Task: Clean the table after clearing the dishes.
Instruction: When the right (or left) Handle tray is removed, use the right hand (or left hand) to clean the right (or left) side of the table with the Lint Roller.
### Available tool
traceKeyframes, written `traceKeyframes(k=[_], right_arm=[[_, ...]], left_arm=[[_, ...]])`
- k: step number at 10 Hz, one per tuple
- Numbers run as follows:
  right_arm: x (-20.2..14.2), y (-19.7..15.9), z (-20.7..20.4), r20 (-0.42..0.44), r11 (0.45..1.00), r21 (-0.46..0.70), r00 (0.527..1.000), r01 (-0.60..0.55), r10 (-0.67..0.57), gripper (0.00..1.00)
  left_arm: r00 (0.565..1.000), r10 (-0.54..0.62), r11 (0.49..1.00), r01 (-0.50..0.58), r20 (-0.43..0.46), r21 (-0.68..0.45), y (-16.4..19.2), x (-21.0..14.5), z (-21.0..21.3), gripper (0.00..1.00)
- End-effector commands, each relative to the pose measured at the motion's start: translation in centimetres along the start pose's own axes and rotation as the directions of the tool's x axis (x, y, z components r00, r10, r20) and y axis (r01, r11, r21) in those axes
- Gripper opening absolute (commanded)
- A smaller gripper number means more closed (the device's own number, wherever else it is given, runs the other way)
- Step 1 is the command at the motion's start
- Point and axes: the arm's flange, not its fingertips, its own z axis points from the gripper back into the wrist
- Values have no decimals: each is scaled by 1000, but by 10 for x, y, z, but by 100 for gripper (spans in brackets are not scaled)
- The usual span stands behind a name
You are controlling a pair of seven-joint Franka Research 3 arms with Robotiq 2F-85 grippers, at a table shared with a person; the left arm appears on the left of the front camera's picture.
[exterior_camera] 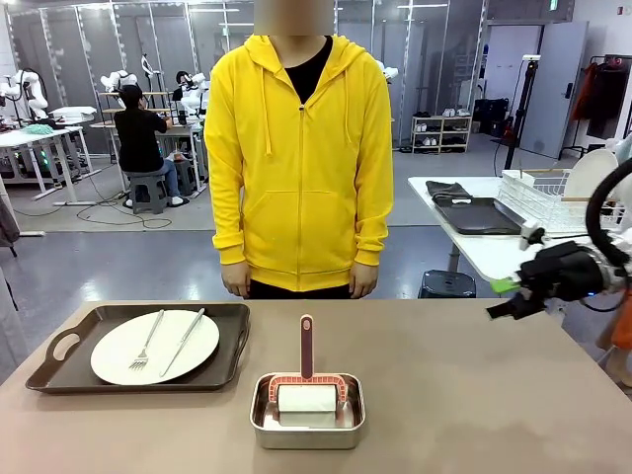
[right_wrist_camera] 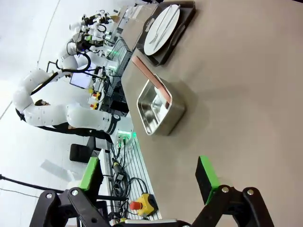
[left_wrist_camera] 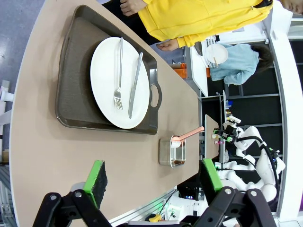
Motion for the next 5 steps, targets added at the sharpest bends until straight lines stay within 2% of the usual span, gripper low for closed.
traceKeyframes(k=[1, 3, 5], right_arm=[[0, -20, 35, -10, 999, 34, 999, -36, 37, 100], [-16, -39, 78, 25, 998, 61, 1000, 1, -3, 100], [-46, -50, 124, 76, 996, 72, 996, 51, -56, 100]], left_arm=[[1000, -4, 1000, 4, -1, -12, -2, -1, 3, 100], [1000, -4, 1000, 4, -1, -12, -2, -1, 3, 100], [1000, -4, 1000, 4, -1, -12, -2, -1, 3, 100]])
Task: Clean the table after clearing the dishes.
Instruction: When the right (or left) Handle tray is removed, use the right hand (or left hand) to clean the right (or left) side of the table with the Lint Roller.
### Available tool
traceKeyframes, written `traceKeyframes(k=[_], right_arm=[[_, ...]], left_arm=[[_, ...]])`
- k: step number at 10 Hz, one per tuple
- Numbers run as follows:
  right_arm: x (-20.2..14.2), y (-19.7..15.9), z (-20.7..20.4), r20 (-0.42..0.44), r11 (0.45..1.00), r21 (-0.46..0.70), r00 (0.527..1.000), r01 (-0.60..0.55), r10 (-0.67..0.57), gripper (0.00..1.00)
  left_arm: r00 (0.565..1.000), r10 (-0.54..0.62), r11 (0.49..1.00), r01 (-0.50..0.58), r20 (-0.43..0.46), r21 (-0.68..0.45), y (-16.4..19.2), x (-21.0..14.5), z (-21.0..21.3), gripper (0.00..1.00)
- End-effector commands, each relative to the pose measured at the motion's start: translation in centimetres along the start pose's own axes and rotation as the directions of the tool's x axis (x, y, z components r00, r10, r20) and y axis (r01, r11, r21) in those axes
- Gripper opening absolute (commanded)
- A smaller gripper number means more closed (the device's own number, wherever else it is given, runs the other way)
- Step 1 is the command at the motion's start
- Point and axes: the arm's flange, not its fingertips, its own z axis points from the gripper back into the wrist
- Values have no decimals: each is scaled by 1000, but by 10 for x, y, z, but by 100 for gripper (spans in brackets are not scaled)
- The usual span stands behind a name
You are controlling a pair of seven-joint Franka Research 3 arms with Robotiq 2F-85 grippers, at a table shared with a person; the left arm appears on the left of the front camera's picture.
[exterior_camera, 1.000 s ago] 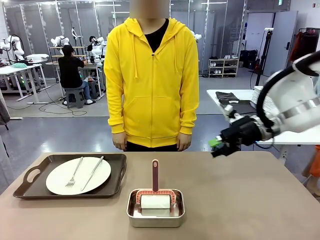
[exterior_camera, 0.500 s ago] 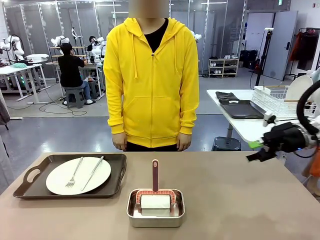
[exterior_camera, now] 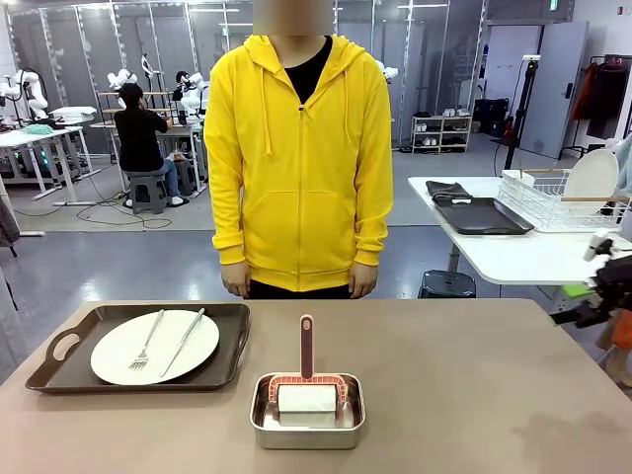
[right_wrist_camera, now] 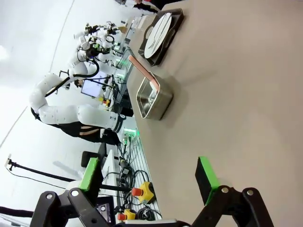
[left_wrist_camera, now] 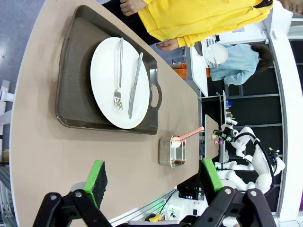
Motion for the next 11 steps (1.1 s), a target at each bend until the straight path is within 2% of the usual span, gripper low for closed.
traceKeyframes(k=[1, 2, 7, 11], right_arm=[[-18, 2, 35, 10, 999, 27, 1000, 18, -18, 100], [-29, 4, 51, -1, 999, 22, 999, 35, -35, 100], [-77, -4, 80, 124, 996, 83, 991, 35, -45, 100], [-76, -7, 82, 107, 996, 67, 992, 67, -74, 100]], left_arm=[[1000, -5, 1000, 4, -1, -12, -2, -1, 3, 100], [1000, -5, 1000, 4, -1, -12, -2, -1, 3, 100], [1000, -5, 1000, 4, -1, -12, -2, -1, 3, 100], [1000, -5, 1000, 4, -1, -12, -2, -1, 3, 100]])
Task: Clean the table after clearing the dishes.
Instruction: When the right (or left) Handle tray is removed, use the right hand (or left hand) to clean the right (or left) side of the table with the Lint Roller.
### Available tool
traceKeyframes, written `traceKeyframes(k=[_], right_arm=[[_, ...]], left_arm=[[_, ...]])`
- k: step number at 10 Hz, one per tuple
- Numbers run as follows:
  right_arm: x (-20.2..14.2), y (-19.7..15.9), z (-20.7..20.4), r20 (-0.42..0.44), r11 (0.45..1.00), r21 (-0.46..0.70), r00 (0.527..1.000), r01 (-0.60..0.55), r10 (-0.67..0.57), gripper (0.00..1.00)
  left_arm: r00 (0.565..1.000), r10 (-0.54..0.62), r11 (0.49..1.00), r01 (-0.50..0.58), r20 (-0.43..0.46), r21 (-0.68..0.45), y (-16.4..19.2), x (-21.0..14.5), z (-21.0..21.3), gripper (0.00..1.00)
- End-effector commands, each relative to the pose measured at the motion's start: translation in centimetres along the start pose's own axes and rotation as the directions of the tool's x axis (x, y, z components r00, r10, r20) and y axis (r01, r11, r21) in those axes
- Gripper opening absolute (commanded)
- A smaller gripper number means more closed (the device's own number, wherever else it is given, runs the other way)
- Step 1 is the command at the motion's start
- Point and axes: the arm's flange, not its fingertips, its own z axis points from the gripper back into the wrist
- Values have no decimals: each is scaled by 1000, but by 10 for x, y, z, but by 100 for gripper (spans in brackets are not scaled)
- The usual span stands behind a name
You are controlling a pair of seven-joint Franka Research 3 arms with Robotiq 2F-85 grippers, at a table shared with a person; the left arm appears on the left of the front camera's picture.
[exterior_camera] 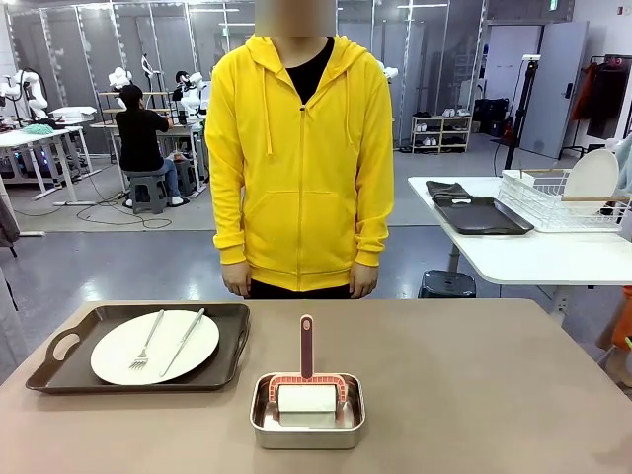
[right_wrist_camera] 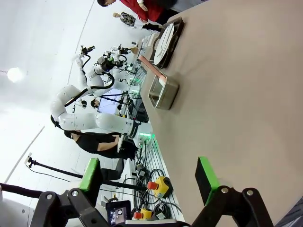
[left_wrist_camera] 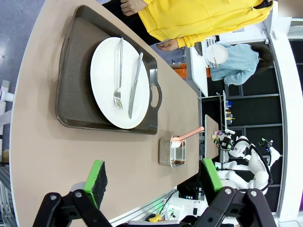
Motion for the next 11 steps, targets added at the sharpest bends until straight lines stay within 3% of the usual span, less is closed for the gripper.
traceKeyframes(k=[1, 11], right_arm=[[2, 2, 0, -2, 1000, -2, 1000, -4, 4, 100], [2, 2, 0, -2, 1000, -2, 1000, -4, 4, 100]], left_arm=[[1000, -5, 1000, 5, -1, -12, -2, -1, 3, 100], [1000, -5, 1000, 5, -1, -12, -2, -1, 3, 100]])
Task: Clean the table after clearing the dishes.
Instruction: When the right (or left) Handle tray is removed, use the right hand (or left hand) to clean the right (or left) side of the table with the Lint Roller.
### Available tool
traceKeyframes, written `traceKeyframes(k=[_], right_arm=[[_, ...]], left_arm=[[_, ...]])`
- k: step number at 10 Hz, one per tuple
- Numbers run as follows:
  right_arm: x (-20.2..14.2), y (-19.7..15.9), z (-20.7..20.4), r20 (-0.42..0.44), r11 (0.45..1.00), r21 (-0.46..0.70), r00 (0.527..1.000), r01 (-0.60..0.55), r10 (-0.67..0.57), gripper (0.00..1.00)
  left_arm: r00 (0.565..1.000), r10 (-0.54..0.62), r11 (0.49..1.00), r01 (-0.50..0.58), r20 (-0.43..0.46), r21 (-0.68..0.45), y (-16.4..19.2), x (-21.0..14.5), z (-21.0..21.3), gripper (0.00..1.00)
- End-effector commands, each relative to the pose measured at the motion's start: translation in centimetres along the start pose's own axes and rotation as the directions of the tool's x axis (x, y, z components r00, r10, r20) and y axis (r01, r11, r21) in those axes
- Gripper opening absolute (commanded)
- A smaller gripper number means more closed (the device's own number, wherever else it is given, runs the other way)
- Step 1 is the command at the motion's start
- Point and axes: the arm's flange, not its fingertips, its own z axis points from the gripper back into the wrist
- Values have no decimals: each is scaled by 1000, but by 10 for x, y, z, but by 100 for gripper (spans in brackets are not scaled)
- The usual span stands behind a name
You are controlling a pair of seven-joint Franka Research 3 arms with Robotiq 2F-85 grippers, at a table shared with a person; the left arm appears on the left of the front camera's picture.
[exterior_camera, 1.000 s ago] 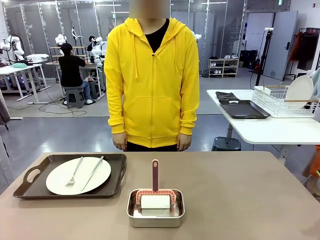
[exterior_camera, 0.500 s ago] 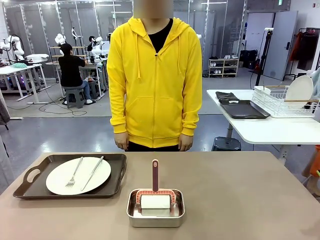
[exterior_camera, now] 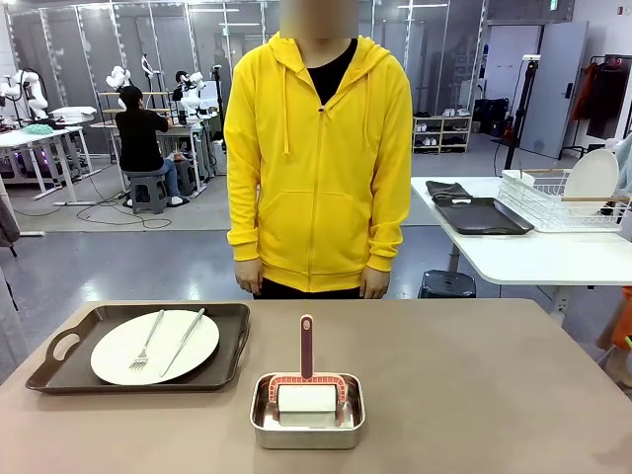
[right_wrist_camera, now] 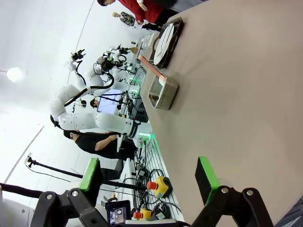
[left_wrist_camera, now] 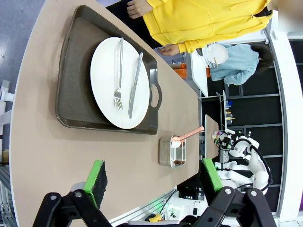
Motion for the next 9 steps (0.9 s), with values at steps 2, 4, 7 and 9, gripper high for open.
traceKeyframes(k=[2, 4, 7, 9], right_arm=[[1, 1, 0, -1, 1000, 0, 1000, -2, 2, 100], [1, 1, 0, -1, 1000, 0, 1000, -2, 2, 100], [1, 1, 0, -1, 1000, 0, 1000, -2, 2, 100], [1, 1, 0, -1, 1000, 0, 1000, -2, 2, 100]], left_arm=[[1000, -5, 1000, 5, -1, -12, -2, -1, 3, 100], [1000, -5, 1000, 5, -1, -12, -2, -1, 3, 100], [1000, -5, 1000, 5, -1, -12, -2, -1, 3, 100], [1000, -5, 1000, 5, -1, -12, -2, -1, 3, 100]])
